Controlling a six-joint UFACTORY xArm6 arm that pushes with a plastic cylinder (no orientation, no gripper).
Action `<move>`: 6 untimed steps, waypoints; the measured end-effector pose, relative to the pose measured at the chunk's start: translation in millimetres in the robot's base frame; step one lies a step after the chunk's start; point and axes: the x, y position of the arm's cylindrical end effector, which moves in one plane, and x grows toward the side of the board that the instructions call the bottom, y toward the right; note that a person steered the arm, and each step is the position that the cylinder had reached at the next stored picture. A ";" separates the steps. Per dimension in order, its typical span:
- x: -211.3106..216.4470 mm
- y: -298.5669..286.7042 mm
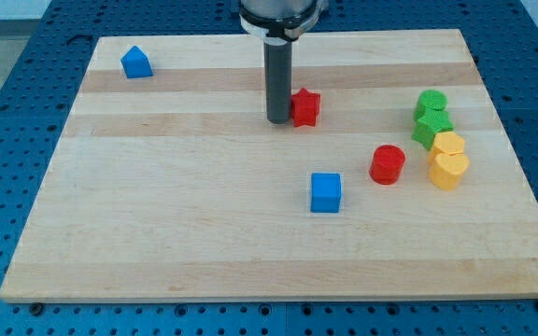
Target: Slide the red star a bit right
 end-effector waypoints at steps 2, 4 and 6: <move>28.5 15.2; -23.0 23.0; 9.1 33.0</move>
